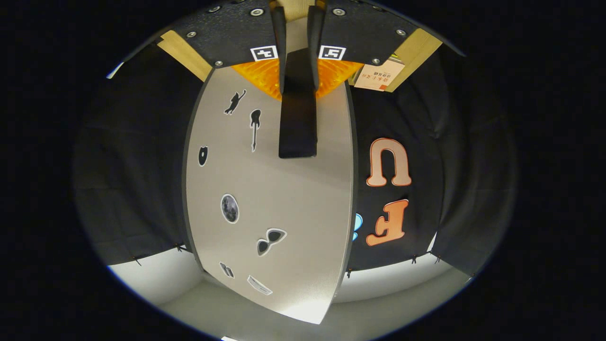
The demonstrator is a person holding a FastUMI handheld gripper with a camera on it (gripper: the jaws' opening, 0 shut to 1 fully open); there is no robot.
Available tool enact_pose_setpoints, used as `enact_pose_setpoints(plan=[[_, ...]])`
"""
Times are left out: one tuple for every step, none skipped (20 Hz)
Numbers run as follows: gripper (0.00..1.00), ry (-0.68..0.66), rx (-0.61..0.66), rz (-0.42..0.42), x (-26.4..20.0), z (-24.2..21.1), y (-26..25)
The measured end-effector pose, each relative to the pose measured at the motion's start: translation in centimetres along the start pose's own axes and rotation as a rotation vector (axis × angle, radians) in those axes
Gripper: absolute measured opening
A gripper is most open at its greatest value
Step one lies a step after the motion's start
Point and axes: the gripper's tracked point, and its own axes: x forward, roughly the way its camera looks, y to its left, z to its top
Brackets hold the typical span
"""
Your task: Open the shoe cabinet door, grab the shoes and put them into the shoe cabinet, then close the shoe cabinet door.
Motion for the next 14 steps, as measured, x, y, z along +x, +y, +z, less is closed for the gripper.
enact_pose_setpoints(plan=[[0.17, -0.003, 0.000, -0.009, -0.6, 0.0, -0.5], [0.17, -0.006, -0.004, -0.016, -1.1, -0.1, -1.0], [0.17, -0.009, -0.004, -0.020, -1.6, 0.1, -1.5], [0.17, -0.011, 0.001, -0.017, -2.0, 0.1, -1.9], [0.16, -0.012, 0.010, -0.014, -2.6, 0.0, -2.5], [0.16, -0.015, 0.016, -0.014, -3.3, -0.2, -3.5], [0.16, -0.017, 0.017, -0.013, -4.2, -0.4, -4.6], [0.15, -0.021, 0.013, -0.012, -5.3, -0.7, -5.9], [0.15, -0.021, 0.006, -0.012, -6.2, -1.0, -7.2], [0.14, -0.020, 0.006, -0.012, -7.1, -1.2, -8.5], [0.14, -0.019, 0.012, -0.013, -7.7, -1.2, -9.7], [0.14, -0.021, 0.020, -0.017, -8.3, -1.2, -11.0], [0.14, -0.023, 0.022, -0.024, -8.5, -1.2, -12.0], [0.14, -0.027, 0.022, -0.033, -9.0, -1.3, -13.4]])
